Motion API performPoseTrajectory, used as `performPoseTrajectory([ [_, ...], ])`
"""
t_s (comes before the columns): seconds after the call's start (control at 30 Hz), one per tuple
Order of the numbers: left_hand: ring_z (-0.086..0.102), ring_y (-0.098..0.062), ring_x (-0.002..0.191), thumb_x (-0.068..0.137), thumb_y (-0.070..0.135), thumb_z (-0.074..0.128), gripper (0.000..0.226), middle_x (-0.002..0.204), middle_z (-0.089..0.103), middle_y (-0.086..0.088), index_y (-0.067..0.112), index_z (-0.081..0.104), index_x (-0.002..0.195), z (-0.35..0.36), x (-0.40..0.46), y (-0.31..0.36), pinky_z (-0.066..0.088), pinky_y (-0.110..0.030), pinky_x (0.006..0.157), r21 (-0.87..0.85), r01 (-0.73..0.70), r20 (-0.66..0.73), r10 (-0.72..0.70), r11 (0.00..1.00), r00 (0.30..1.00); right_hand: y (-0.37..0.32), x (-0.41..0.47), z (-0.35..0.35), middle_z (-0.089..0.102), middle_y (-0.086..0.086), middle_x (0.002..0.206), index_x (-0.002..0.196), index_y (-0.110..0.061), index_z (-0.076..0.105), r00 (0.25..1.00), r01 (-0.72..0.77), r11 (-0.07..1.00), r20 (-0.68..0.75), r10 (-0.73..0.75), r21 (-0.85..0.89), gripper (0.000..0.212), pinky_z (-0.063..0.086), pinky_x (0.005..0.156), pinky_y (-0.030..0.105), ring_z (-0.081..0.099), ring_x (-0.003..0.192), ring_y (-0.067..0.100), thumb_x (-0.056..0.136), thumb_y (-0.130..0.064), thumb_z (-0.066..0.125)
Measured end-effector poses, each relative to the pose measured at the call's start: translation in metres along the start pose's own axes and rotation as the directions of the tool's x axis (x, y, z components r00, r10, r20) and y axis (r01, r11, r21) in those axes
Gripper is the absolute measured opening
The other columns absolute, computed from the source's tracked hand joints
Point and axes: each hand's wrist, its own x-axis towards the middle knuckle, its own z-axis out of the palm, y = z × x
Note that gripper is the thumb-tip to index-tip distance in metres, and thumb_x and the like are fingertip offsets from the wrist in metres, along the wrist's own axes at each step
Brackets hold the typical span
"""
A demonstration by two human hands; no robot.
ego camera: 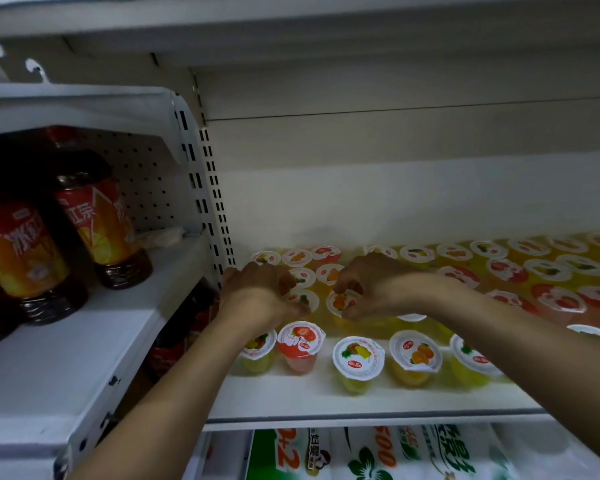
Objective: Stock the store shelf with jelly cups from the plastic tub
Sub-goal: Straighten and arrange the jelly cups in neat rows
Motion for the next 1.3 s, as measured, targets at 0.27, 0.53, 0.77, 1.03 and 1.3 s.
performPoseTrajectory([
  [0.27, 0.058, -0.012, 0.111, 0.068, 0.053, 0.075, 0.052, 0.119, 0.065, 0.014, 0.033, 0.065, 0.115, 0.001, 0.000, -0.003, 0.040, -0.038, 0.105, -0.093, 0.017, 0.024, -0.014, 0.996, 1.000, 0.004, 0.009, 0.014, 0.052, -0.011, 0.093, 0.102, -0.030, 0.063, 0.994, 0.024, 0.999, -0.104, -0.021, 0.029, 0.029, 0.036, 0.061, 0.022, 0.046, 0.077, 0.002, 0.079, -0.047, 0.068],
  [0.53, 0.054, -0.012, 0.114, 0.076, 0.065, 0.063, 0.042, 0.124, 0.063, 0.013, 0.041, 0.067, 0.111, -0.007, -0.027, -0.002, 0.029, -0.035, 0.102, -0.046, -0.113, -0.194, 0.102, 0.993, 0.976, -0.015, -0.030, -0.001, 0.054, -0.014, 0.114, 0.111, -0.040, 0.064, 0.974, 0.047, 0.997, -0.220, -0.058, -0.054, 0.035, 0.044, 0.090, 0.030, 0.054, 0.105, 0.011, 0.082, -0.060, 0.059],
  [0.77, 0.039, -0.007, 0.119, 0.059, 0.074, 0.070, 0.067, 0.118, 0.059, 0.025, 0.044, 0.057, 0.117, -0.002, -0.064, -0.009, 0.025, -0.034, 0.093, 0.040, -0.190, -0.085, 0.193, 0.981, 0.978, -0.030, -0.071, -0.002, 0.056, -0.019, 0.114, 0.123, -0.045, 0.048, 0.993, 0.060, 0.996, 0.102, -0.053, -0.071, 0.066, 0.048, 0.085, 0.032, 0.054, 0.102, 0.007, 0.065, -0.069, 0.070],
  [1.03, 0.038, -0.009, 0.122, 0.066, 0.070, 0.066, 0.068, 0.127, 0.053, 0.019, 0.041, 0.048, 0.124, 0.013, -0.067, -0.004, 0.023, -0.033, 0.094, 0.134, -0.177, -0.121, 0.193, 0.975, 0.974, -0.041, -0.064, 0.022, 0.066, -0.009, 0.098, 0.108, -0.032, 0.054, 0.981, -0.003, 0.983, -0.191, -0.033, -0.185, 0.040, 0.047, 0.079, 0.033, 0.056, 0.084, 0.017, 0.076, -0.055, 0.063],
  [1.3, 0.038, -0.009, 0.120, 0.066, 0.071, 0.064, 0.065, 0.121, 0.056, 0.021, 0.041, 0.047, 0.121, 0.016, -0.068, -0.002, 0.022, -0.032, 0.092, 0.139, -0.168, -0.154, 0.189, 0.976, 0.970, -0.044, -0.061, 0.025, 0.061, -0.010, 0.089, 0.104, -0.031, 0.056, 0.965, -0.049, 0.978, -0.263, -0.006, -0.201, 0.036, 0.042, 0.080, 0.032, 0.046, 0.076, 0.016, 0.081, -0.057, 0.060],
])
